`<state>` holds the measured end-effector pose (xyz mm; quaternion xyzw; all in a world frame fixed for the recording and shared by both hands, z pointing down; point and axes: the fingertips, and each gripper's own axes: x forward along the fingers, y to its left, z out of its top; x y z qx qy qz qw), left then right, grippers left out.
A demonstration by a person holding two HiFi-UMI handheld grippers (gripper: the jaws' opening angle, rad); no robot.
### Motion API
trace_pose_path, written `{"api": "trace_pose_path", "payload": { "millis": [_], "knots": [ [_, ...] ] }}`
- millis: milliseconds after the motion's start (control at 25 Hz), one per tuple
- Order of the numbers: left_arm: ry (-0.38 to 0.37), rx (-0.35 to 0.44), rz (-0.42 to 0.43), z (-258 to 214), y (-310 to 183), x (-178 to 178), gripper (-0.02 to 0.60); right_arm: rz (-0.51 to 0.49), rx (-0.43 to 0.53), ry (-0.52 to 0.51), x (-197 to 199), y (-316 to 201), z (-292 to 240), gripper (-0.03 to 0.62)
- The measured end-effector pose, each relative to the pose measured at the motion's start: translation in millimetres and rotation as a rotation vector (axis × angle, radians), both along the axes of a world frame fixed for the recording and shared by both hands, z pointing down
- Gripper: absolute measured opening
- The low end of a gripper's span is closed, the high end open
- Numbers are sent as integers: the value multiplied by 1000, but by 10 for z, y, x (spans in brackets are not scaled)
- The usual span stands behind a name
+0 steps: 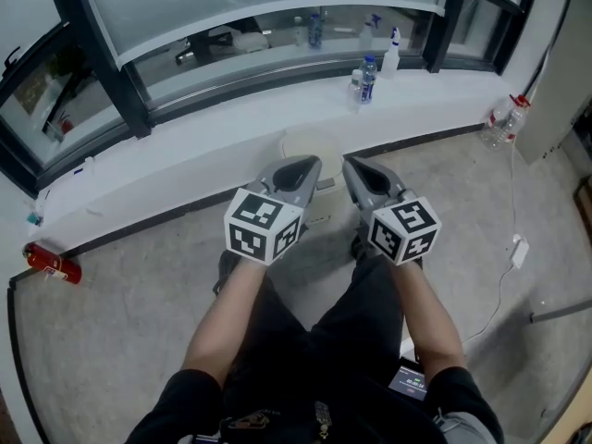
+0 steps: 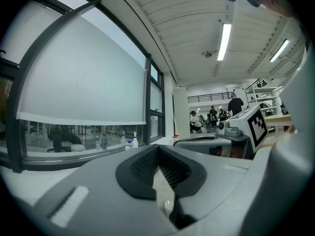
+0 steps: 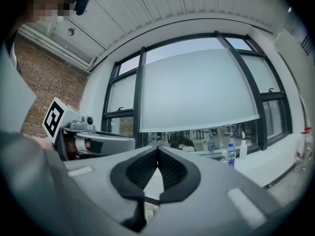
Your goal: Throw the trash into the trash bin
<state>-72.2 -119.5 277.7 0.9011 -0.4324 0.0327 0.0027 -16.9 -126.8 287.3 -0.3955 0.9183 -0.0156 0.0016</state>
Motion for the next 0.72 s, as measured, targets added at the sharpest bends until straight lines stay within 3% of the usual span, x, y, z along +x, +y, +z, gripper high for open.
{"api": "trace_pose_path", "payload": {
  "millis": [720],
  "knots": [
    [-2, -7, 1, 11, -41, 40, 6, 4, -2, 0, 32, -17, -22, 3]
  ]
}}
